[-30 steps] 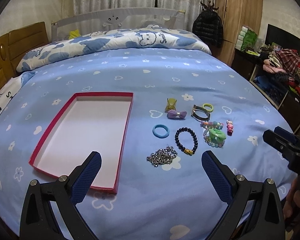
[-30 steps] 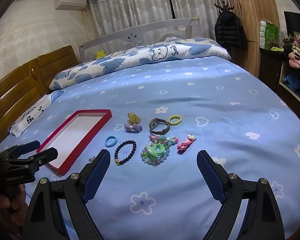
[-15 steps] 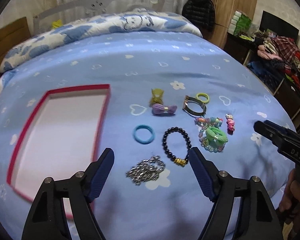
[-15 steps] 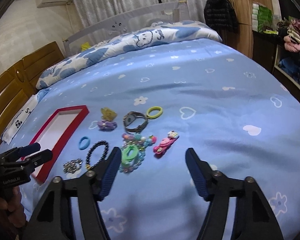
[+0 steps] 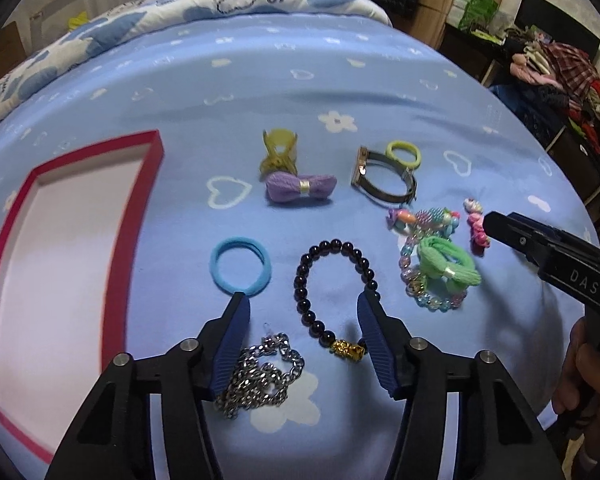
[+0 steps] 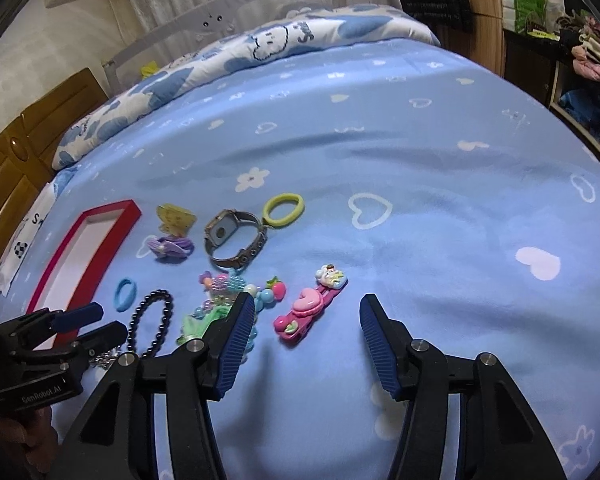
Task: Organize jewelry
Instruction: 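Grasp the black bead bracelet with the left gripper while the right gripper grasps the pink hair clip, then carry both items into the red-rimmed tray and open both grippers to release them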
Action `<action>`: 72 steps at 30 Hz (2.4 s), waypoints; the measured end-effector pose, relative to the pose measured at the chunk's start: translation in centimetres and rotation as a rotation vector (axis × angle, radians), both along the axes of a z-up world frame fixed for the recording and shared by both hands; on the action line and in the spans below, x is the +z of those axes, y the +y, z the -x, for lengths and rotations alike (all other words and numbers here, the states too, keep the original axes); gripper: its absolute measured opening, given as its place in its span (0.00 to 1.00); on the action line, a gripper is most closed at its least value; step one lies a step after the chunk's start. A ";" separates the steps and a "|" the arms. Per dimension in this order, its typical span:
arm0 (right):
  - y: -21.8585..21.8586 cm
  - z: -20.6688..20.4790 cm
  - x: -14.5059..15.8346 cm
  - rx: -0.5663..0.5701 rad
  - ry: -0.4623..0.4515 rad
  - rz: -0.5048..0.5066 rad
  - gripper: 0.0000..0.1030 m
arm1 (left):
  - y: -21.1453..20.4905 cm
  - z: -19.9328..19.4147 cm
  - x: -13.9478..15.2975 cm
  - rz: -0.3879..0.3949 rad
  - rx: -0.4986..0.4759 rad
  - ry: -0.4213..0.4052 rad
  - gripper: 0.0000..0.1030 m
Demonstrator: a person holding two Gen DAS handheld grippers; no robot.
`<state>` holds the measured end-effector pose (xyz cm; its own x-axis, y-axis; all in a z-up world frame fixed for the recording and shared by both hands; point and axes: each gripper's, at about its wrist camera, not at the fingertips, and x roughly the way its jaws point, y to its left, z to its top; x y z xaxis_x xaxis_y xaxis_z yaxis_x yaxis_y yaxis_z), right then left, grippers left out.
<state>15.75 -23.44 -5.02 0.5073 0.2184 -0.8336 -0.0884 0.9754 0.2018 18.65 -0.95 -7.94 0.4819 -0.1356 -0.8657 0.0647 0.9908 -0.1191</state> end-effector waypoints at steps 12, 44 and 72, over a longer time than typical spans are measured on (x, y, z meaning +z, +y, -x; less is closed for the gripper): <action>0.6 -1.5 -1.9 0.014 0.043 0.053 0.37 | -1.6 -1.6 -2.0 -0.030 -0.046 0.017 0.18; 7.9 0.3 4.3 0.174 -0.088 -0.055 0.17 | 7.7 7.6 7.9 0.127 0.094 -0.227 0.06; 25.9 -5.8 2.9 0.448 -0.061 -0.165 0.17 | 18.0 1.4 5.4 0.079 0.323 -0.166 0.06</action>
